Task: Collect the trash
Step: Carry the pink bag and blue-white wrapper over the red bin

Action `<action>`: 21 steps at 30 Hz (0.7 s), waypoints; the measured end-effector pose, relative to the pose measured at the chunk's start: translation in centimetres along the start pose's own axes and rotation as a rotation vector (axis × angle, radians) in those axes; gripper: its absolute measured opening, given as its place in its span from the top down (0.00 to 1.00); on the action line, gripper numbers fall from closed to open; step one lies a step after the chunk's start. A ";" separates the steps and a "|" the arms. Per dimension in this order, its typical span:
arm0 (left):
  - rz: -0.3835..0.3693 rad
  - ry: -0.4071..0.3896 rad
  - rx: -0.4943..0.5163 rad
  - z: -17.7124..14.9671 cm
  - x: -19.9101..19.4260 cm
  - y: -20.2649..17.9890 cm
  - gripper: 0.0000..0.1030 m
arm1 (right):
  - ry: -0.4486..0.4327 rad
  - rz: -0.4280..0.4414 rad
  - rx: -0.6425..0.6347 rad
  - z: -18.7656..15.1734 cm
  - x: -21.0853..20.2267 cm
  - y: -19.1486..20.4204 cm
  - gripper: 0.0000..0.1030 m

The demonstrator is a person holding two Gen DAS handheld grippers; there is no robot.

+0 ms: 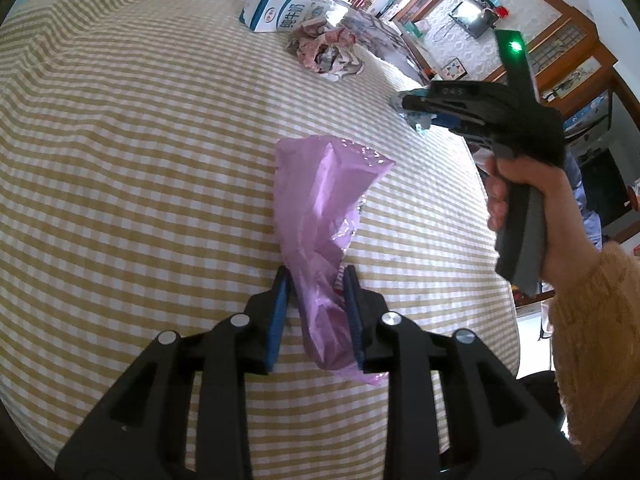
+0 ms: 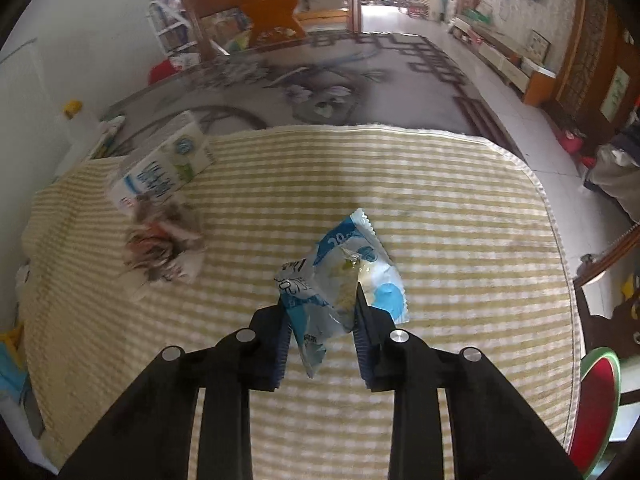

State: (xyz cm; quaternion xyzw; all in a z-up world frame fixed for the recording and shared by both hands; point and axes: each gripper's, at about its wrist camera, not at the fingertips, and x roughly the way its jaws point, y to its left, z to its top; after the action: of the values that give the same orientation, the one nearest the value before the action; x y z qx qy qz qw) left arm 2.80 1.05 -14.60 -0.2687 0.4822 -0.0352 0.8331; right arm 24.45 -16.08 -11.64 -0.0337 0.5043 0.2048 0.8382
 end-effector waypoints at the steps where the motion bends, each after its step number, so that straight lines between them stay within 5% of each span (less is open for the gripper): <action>1: -0.001 0.000 -0.004 0.0 0.0 0.1 0.73 | -0.003 0.016 0.000 -0.4 -0.4 0.0 0.74; 16: 0.007 -0.007 0.013 -0.3 0.0 -0.3 0.66 | -0.008 0.137 -0.056 -10.0 -9.2 -0.5 0.74; 21: 0.024 -0.026 0.028 -0.4 -0.1 -0.7 0.64 | -0.051 0.113 -0.123 -13.2 -11.8 0.0 0.74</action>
State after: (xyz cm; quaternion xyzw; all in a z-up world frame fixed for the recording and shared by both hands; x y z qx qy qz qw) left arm 2.57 0.32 -14.37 -0.2515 0.4738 -0.0286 0.8435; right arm 8.69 -23.20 -8.00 -0.0516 0.4705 0.2833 0.8341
